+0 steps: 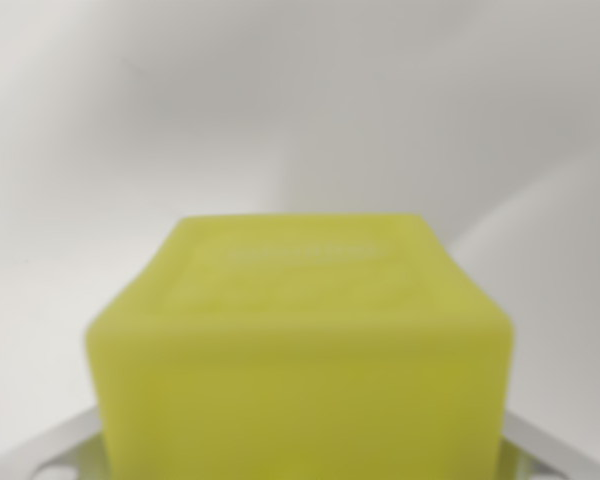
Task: Pick yellow cube
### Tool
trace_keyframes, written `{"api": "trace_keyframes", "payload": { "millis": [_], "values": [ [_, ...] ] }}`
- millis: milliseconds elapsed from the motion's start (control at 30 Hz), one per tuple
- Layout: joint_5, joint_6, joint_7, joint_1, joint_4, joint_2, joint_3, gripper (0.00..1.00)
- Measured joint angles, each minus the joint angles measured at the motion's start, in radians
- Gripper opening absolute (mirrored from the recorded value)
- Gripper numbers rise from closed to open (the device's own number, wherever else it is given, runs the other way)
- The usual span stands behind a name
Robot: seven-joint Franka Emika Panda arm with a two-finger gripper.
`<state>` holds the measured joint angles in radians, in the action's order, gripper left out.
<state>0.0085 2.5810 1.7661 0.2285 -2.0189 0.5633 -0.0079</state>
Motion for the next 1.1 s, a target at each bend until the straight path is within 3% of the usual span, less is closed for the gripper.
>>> {"api": "trace_keyframes", "payload": {
  "millis": [1100],
  "values": [
    [-0.003, -0.157, 0.002, 0.000, -0.011, -0.168, 0.000, 0.00]
  ]
}}
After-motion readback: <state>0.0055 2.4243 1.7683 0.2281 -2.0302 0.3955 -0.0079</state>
